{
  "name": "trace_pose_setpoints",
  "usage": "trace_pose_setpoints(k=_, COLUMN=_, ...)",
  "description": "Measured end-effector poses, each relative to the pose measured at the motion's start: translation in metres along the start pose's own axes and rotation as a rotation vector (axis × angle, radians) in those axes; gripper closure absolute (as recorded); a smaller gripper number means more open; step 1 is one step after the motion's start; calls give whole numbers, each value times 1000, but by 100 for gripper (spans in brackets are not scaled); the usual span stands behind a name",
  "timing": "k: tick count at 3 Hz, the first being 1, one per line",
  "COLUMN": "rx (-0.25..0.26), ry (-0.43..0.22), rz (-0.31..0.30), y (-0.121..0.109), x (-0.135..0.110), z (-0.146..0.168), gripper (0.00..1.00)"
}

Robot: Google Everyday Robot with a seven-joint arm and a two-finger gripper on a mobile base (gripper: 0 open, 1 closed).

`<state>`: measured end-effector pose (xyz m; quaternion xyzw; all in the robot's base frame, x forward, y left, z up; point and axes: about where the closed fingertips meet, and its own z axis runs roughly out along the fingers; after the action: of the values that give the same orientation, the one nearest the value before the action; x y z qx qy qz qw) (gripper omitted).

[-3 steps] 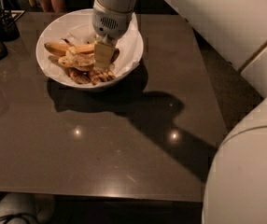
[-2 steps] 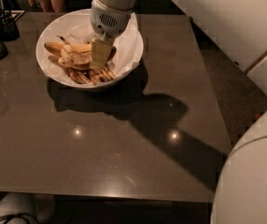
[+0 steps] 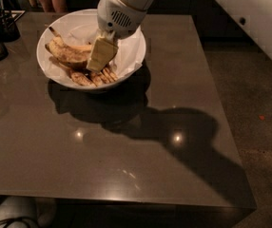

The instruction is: Pick banana from white bowl

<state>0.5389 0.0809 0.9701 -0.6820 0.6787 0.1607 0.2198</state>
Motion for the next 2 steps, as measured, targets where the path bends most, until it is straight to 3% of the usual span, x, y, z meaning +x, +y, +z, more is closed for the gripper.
trace_pose_setpoints(k=1, rx=-32, ry=-58, rz=-26, y=19, x=-10, z=-15, gripper=100)
trace_pose_setpoints(k=2, rx=-79, ry=-64, rz=-52, y=32, x=-22, z=-26, gripper=100)
